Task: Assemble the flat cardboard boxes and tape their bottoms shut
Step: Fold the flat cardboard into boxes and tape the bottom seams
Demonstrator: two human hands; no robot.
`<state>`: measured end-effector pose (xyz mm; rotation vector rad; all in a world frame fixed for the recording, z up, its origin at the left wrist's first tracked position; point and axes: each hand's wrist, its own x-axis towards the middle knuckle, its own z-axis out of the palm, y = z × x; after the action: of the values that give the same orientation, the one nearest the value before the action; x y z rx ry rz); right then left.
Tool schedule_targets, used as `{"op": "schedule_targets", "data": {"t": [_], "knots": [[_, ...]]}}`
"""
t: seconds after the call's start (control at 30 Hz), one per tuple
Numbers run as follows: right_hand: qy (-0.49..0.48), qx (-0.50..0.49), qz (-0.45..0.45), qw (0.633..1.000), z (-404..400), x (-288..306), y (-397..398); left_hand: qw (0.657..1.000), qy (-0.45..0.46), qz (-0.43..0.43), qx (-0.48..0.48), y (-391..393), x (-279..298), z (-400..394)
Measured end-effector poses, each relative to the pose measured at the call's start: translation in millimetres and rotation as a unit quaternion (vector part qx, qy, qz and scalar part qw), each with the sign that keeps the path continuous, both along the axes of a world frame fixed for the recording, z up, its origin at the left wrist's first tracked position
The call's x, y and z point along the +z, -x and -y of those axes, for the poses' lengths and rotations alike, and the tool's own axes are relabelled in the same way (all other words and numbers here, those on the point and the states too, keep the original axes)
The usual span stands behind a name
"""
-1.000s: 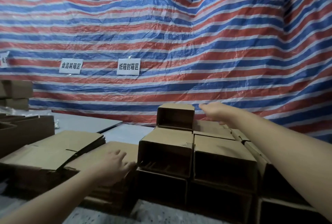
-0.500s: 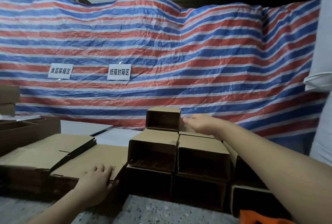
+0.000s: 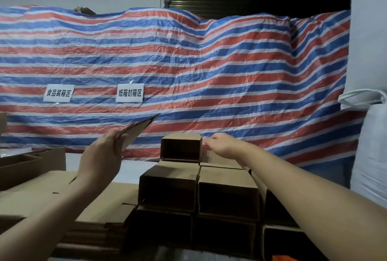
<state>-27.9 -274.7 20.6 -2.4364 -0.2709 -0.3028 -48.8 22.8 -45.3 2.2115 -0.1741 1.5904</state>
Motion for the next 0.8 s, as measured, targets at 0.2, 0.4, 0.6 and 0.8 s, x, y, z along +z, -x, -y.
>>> {"op": "schedule_targets", "data": {"t": [0.2,0.4,0.6,0.8], "knots": [[-0.145,-0.001,0.157,0.977,4,37,10,0.988,0.005,0.090,-0.122,45,64,40],[-0.302,0.016,0.241,0.922,38,83,45,0.963,0.081,0.021,-0.258,90,101,76],[-0.340,0.043,0.251,0.905,79,94,72,0.879,0.198,-0.085,-0.426,99,110,98],[-0.398,-0.001,0.195,0.897,93,86,86,0.823,0.320,-0.105,-0.459,83,118,125]]}}
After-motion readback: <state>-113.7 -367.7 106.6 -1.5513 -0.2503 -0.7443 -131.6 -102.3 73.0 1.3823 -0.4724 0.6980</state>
